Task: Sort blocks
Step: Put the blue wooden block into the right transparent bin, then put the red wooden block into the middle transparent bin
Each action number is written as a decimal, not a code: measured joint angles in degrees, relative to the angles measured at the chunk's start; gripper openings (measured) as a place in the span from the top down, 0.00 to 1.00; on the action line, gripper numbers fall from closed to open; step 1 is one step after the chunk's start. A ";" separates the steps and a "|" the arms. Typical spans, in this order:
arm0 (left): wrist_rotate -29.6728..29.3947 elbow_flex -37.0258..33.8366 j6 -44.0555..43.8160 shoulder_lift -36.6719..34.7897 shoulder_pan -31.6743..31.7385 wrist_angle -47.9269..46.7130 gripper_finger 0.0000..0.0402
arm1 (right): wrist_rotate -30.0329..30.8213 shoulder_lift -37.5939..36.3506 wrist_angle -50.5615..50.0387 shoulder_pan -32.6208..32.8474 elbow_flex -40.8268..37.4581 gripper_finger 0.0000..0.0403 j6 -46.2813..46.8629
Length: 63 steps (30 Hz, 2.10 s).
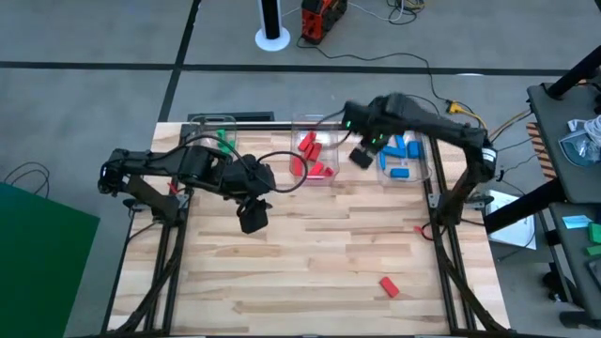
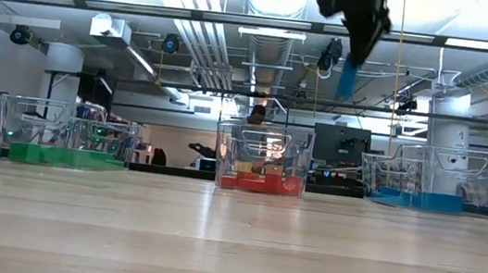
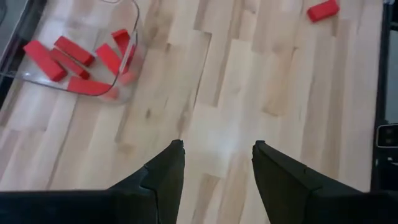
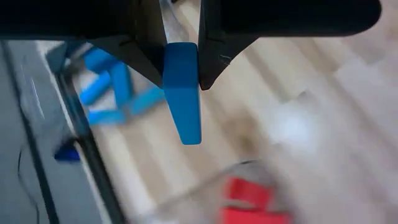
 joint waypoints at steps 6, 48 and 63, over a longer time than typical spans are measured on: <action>-0.64 0.00 -0.50 0.00 0.00 -2.36 0.59 | -0.22 -2.46 0.25 -16.03 -7.08 0.87 -0.69; -5.27 -0.07 7.10 -0.11 0.85 9.75 0.59 | -0.78 -18.10 13.87 -23.67 -23.46 0.98 3.76; -4.87 -0.09 13.42 8.93 -1.42 26.91 0.59 | 2.51 -31.06 14.96 19.44 -23.89 0.98 26.77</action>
